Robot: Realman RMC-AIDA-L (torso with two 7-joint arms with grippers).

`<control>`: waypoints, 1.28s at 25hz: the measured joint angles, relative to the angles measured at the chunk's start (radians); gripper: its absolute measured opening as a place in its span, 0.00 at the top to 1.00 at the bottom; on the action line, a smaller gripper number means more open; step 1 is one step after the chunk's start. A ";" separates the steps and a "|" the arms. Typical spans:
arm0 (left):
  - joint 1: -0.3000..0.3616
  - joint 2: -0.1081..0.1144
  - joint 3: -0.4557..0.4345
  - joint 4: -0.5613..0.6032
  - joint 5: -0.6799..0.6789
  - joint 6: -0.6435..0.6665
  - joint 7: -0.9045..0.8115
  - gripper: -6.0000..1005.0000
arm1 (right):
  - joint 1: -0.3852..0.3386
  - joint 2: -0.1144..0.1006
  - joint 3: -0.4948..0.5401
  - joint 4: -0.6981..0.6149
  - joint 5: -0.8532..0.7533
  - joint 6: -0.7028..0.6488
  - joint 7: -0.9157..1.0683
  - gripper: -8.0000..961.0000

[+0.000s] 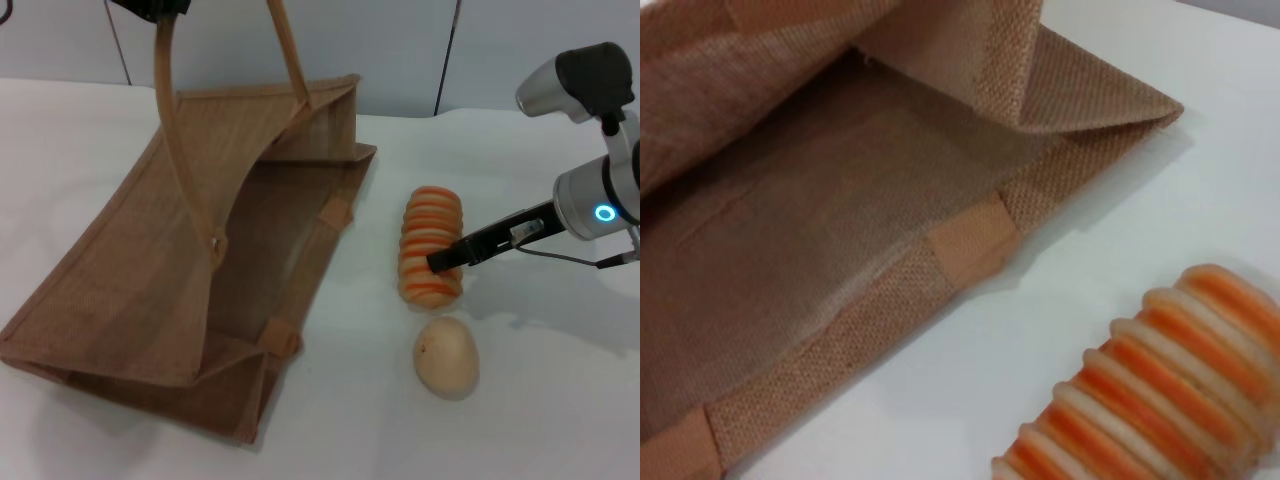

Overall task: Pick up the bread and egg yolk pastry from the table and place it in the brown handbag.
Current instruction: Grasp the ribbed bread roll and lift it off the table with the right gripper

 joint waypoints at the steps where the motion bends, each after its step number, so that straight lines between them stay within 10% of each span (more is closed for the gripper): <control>1: 0.000 0.000 0.000 0.000 0.000 0.000 0.000 0.88 | 0.000 0.000 -0.002 0.000 -0.001 -0.002 0.000 0.46; 32: -0.009 0.015 -0.007 -0.068 0.009 0.013 0.001 0.89 | -0.011 0.003 -0.006 0.001 -0.001 -0.072 -0.036 0.75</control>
